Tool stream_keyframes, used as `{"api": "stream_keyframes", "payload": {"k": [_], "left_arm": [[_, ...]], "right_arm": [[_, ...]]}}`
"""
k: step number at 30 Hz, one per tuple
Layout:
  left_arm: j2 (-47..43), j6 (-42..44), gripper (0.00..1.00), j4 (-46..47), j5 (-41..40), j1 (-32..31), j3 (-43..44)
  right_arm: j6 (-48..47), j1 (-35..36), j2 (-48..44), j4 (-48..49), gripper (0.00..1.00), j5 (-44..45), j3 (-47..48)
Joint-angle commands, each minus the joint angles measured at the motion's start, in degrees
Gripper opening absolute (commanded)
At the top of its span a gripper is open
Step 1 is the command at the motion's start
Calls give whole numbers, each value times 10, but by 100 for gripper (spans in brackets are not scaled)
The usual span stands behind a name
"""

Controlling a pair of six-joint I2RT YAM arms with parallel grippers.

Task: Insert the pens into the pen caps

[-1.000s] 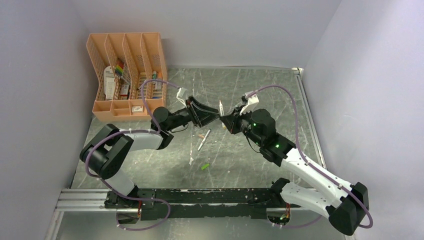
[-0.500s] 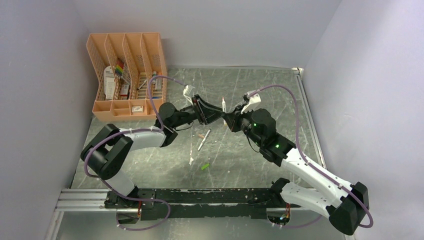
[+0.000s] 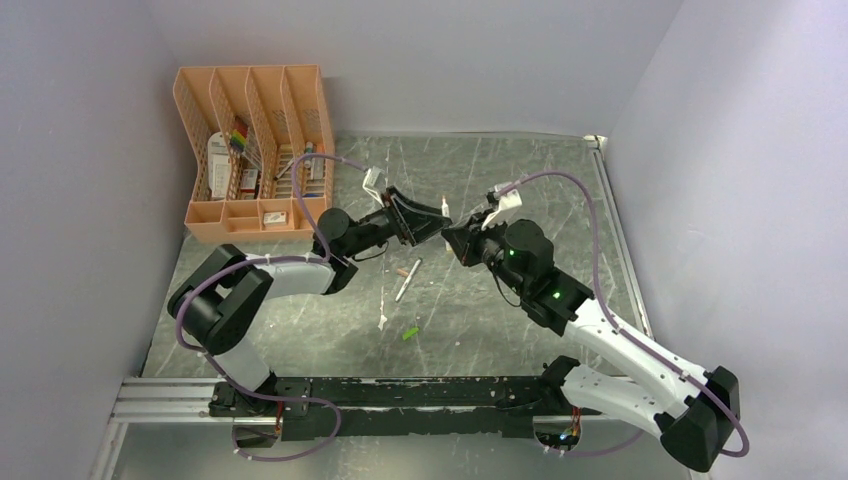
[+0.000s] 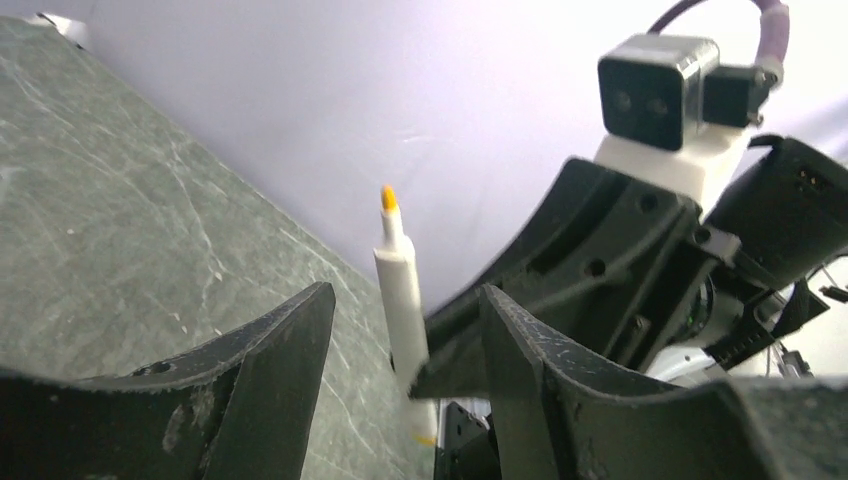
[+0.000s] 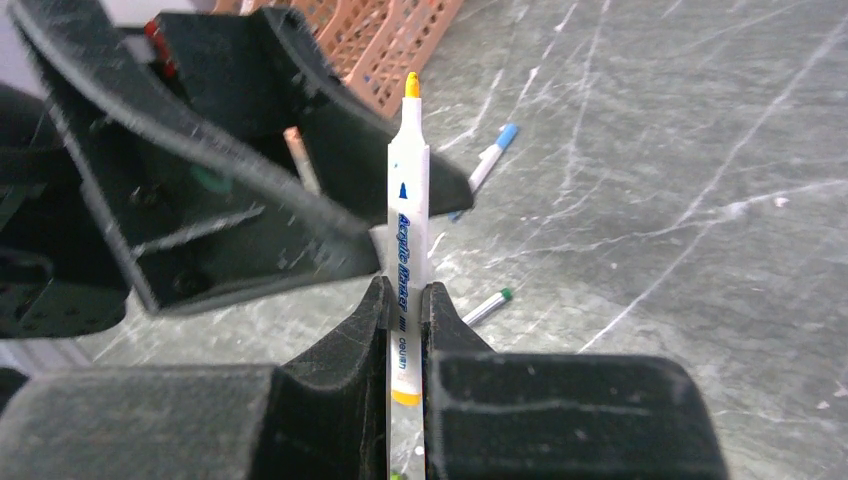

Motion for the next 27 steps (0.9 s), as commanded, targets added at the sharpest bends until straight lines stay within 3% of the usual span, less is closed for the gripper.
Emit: {"api": "stream_keyframes", "payload": {"k": [1,5,10,16,19,23,26,27], "left_arm": [[5,-20,65,61,-50,4,-6],[-4,-18,64,59,-47,8,-13],[-16,11,55,13,-55,5,-5],[-35,70,52,-67,-74,-28,19],[-32,68,41,-67,-71,-29,23],[-29,66,9,-74,-62,-29,29],[-35,56,7,-68,-66,-27,22],[-35,51,7,-65,-61,-25,23]], "right_arm": [[8,14,-5,-3,0,-29,-1],[10,14,-20,3,0,-25,-10],[5,15,-16,-1,0,-29,-6],[1,14,-8,6,0,-29,-3],[0,14,-4,5,0,-29,-2],[1,14,-6,6,0,-20,-6],[0,14,-8,3,3,-15,-7],[2,14,-11,3,13,-15,-8]]}}
